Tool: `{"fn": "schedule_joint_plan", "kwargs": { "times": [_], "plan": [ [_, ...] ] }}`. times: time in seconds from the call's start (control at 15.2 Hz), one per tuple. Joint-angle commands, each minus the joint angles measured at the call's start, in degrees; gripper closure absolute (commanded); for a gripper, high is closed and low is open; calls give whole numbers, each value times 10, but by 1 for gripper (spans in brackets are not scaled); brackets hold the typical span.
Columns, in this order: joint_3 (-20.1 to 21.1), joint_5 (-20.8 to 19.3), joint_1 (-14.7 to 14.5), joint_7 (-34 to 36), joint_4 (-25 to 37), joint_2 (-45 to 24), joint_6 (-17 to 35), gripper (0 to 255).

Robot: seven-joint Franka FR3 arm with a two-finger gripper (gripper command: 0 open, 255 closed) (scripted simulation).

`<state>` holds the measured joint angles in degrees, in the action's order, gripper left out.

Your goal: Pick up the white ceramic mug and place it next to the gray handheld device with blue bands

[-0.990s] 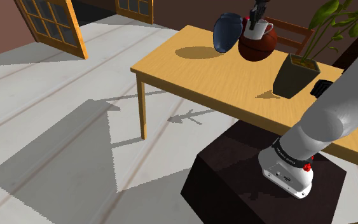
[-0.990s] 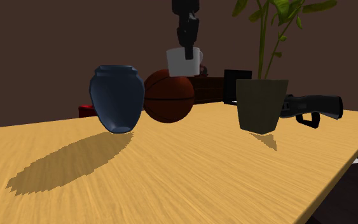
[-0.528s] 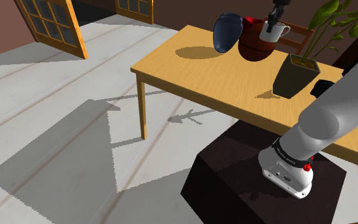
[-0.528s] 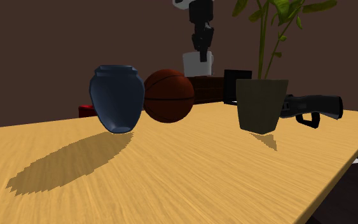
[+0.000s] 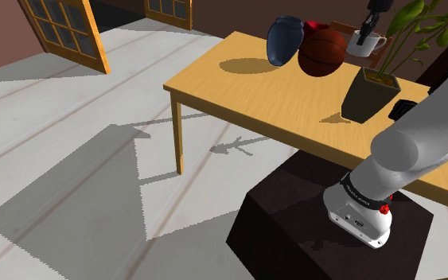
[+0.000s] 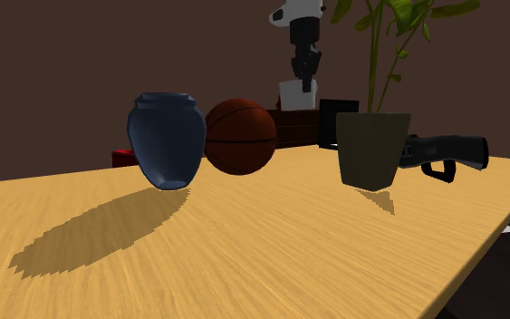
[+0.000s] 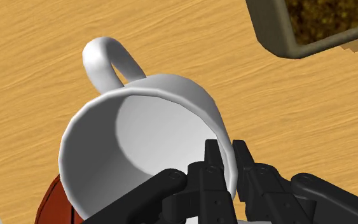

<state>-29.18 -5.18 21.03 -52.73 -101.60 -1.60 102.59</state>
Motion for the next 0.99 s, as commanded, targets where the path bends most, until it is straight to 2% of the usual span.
{"fn": "schedule_joint_plan", "kwargs": {
  "times": [0.0, 0.46, 0.92],
  "plan": [
    [-13, 0, 14, -28, 2, 0, 0, 255],
    [-59, 25, 70, -135, 40, -39, 5, 255],
    [-60, 28, 72, -136, -1, -44, 50, 255]
  ]
}}
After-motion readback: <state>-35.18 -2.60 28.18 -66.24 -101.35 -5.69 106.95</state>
